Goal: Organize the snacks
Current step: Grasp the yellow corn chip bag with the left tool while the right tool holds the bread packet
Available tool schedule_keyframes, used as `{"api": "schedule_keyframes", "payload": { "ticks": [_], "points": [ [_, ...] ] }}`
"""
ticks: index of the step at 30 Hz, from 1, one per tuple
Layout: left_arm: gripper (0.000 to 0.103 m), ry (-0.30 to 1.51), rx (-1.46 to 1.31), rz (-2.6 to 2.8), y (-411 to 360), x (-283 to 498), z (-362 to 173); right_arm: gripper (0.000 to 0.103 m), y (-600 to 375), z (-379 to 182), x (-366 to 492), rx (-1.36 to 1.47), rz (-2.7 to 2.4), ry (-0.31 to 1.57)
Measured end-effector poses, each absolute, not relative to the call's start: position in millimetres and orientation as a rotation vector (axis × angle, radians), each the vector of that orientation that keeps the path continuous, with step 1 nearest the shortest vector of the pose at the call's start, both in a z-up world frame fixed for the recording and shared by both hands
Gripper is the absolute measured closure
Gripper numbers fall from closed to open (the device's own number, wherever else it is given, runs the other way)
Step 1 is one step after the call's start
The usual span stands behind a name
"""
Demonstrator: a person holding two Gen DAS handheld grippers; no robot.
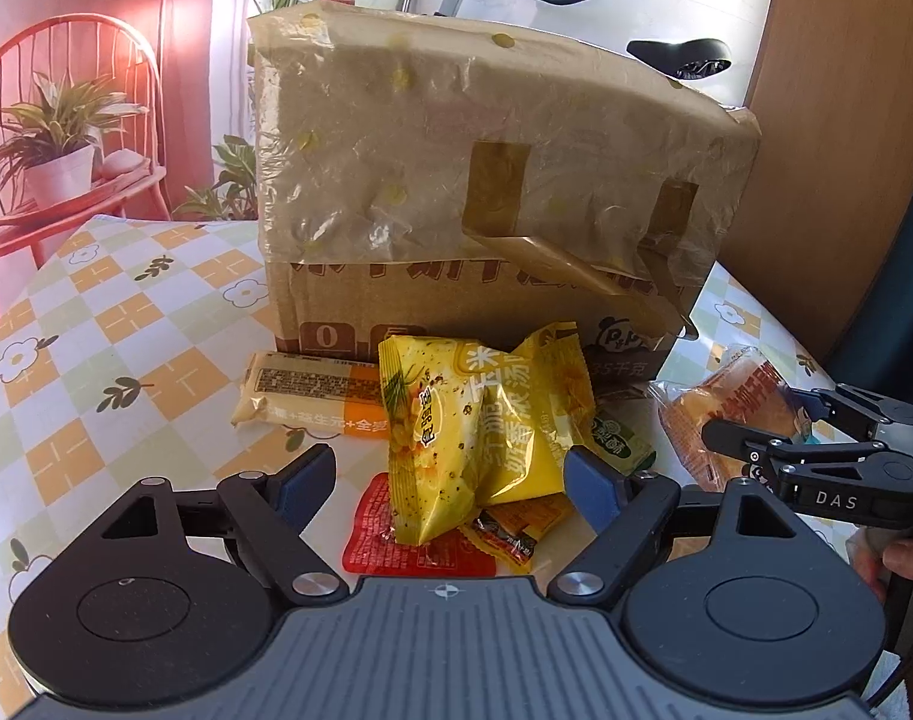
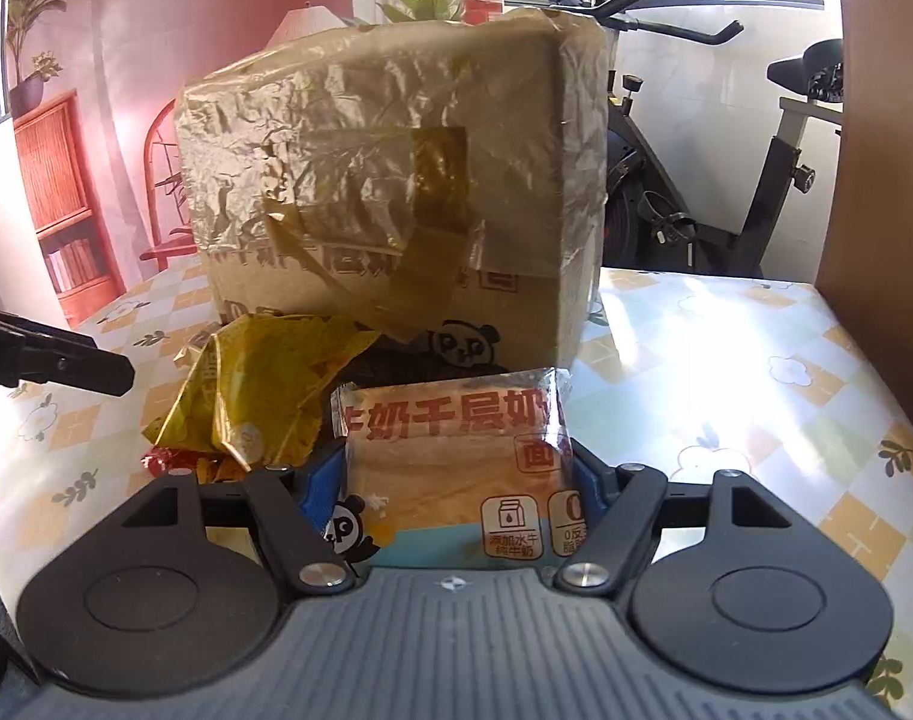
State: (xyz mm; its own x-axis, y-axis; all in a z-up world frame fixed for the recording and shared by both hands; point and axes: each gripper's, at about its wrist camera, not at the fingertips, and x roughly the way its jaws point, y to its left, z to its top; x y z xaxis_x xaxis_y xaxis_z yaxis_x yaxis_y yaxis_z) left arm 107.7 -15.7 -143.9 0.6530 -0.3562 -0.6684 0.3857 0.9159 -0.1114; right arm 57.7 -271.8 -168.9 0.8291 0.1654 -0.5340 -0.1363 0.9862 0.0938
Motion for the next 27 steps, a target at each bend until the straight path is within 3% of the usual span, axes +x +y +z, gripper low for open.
{"api": "schedule_keyframes", "payload": {
  "ticks": [13, 20, 27],
  "points": [
    [0.017, 0.765, 0.070, -0.408, -51.9, 152.6, -160.5, 0.029, -284.7, -197.9, 73.2, 0.029, 0.061, 0.501],
    [0.010, 0.809, 0.017, -0.398, -51.0, 169.1, -176.5, 0.029, -280.5, -201.0, 73.3, 0.010, 0.060, 0.508],
    [0.010, 0.845, -0.087, -0.408, -45.0, 170.4, -193.8, 0.029, -287.6, -203.7, 80.4, 0.044, 0.089, 0.536]
  ]
}}
